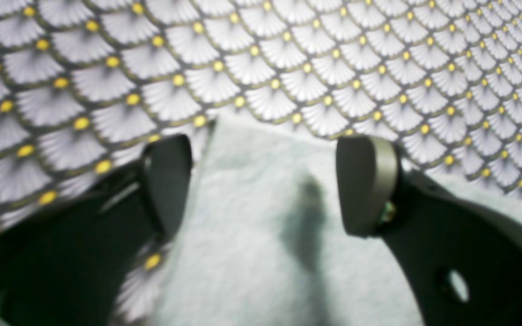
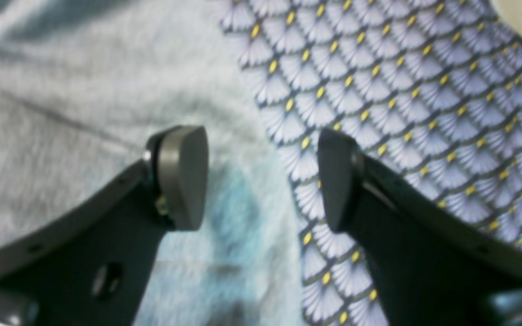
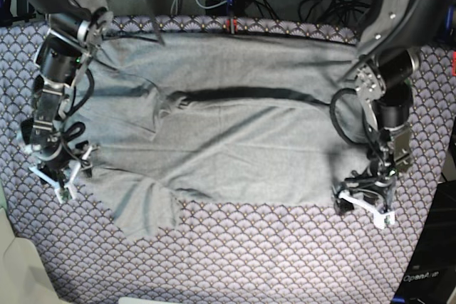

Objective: Fold the T-shirt properly
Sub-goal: 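Move both grippers down to the shirt's hem corners, then close both grippers on the grey shirt's hem corners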

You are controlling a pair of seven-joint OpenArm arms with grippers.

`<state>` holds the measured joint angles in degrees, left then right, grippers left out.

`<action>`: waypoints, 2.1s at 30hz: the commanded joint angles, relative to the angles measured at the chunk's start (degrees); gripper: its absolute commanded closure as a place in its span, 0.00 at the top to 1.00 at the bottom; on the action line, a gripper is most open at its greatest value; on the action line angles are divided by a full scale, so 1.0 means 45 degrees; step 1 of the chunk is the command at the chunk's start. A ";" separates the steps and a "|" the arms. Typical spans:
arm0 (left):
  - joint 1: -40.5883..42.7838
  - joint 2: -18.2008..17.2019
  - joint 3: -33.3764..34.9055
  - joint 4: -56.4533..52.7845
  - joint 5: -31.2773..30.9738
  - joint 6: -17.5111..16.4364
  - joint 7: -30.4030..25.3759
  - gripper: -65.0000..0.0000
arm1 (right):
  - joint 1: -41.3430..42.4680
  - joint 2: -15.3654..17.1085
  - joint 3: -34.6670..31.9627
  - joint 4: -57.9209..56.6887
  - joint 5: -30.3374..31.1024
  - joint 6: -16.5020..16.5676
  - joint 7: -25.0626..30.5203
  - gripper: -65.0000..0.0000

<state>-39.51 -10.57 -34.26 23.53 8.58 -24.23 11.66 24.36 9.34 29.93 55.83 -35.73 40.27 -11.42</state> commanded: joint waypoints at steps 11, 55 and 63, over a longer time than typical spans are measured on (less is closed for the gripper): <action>-0.0373 -0.0064 0.1313 0.0075 -0.0217 0.1506 -0.1116 0.75 | 0.0321 0.0258 0.0977 0.0223 0.0154 -0.0060 0.0281 0.61; -0.0412 -0.0045 0.1196 -0.1488 -0.0295 0.1760 -0.2034 0.00 | -0.0168 0.0532 0.1876 0.0301 0.0154 -0.0060 0.0301 0.61; -0.0354 -0.0025 0.1196 -0.0100 -0.0295 0.1760 -0.1019 0.00 | 0.0106 0.0551 0.1895 0.0301 0.0154 -0.0060 0.0301 0.63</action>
<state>-38.96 -10.33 -28.82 22.06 7.51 -16.08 8.40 23.49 10.96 38.52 56.16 -35.57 40.25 -11.18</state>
